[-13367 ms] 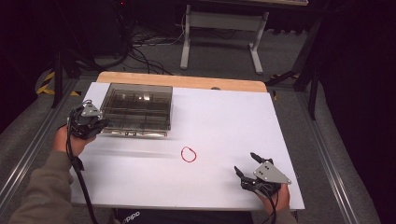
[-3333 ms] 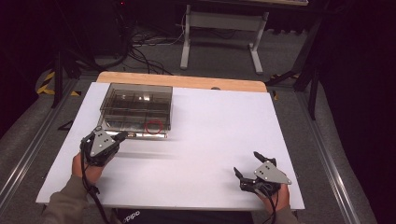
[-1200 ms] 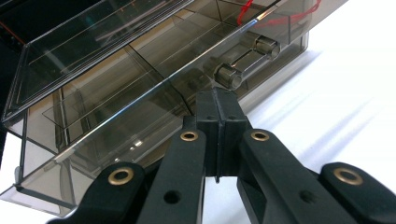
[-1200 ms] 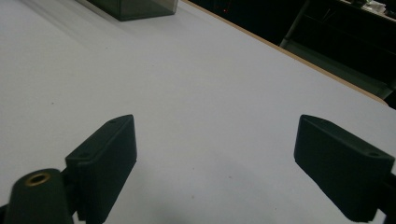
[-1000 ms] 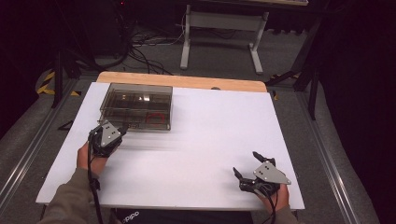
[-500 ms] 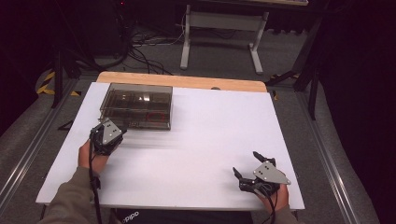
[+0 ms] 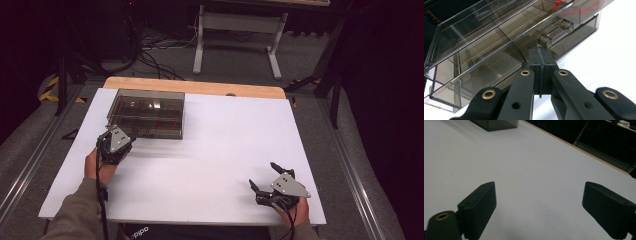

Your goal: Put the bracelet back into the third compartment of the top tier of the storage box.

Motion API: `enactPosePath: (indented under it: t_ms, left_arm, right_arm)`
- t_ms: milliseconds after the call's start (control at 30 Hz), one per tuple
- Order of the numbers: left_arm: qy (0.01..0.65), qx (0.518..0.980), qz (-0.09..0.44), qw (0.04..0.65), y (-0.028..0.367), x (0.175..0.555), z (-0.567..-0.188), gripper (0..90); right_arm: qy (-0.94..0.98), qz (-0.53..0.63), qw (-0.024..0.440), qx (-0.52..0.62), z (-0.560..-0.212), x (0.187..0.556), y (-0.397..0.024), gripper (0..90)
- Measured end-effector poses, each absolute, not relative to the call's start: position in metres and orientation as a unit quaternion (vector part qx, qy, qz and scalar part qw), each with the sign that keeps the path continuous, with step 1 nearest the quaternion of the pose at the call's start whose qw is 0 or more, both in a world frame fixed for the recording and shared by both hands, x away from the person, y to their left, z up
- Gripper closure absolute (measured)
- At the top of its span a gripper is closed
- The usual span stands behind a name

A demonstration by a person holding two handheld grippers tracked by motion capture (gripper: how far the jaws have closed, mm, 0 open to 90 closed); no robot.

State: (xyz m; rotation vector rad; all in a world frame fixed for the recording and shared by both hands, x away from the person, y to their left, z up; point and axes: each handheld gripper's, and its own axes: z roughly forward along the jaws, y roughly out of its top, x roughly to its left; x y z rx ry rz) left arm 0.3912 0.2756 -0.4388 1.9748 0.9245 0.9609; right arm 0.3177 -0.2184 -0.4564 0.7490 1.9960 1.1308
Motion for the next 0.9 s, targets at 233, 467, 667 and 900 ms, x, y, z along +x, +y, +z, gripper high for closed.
enactPosePath:
  t_ms: [233,467,667,900]
  left_arm:
    - [0.36,0.77,0.375,0.369,0.275,0.394,-0.439,89.6]
    - [0.362,0.771,0.376,0.366,0.275,0.398,-0.438,89.5]
    - [0.354,0.777,0.375,0.36,0.27,0.401,-0.44,89.6]
    - [0.356,0.776,0.375,0.361,0.269,0.405,-0.44,89.6]
  right_arm:
    - [0.774,0.437,0.357,0.289,-0.457,0.318,-0.218,12.9]
    - [0.773,0.437,0.356,0.289,-0.457,0.318,-0.219,13.0]
    - [0.774,0.436,0.357,0.287,-0.456,0.317,-0.218,13.7]
    - [0.773,0.437,0.358,0.289,-0.456,0.317,-0.218,14.3]
